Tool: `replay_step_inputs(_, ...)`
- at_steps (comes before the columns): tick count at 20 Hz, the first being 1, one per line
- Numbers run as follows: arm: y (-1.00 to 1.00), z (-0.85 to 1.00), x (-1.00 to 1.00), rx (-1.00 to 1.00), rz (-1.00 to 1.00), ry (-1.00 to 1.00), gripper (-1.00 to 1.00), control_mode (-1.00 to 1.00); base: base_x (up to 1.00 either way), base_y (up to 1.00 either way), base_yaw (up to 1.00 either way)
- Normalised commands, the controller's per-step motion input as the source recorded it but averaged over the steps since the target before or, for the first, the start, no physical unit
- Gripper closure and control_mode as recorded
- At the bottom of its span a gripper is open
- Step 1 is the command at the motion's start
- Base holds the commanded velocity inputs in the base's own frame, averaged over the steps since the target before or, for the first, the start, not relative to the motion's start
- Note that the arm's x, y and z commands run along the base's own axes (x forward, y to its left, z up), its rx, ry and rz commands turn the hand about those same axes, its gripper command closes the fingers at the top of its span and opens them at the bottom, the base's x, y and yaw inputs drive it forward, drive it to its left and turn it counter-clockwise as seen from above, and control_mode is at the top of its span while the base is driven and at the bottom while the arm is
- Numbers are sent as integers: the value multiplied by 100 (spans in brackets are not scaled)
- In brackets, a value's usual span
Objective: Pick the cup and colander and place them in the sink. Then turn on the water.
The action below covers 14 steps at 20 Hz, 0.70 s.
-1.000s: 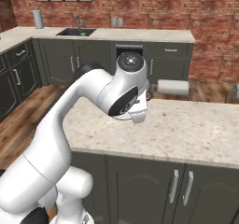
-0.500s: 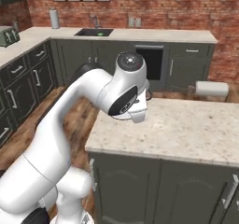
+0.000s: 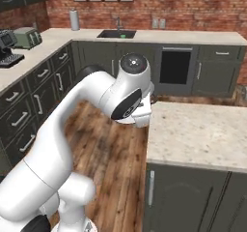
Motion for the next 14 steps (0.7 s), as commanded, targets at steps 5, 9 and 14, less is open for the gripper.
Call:
replay_step_inputs(5,0,0,0,0,0,0,100,100,0,83,0)
replay_step_inputs(9,0,0,0,0,0,0,100,100,0,78,0)
replay_step_inputs(14,0,0,0,0,0,0,100,100,1,70,0)
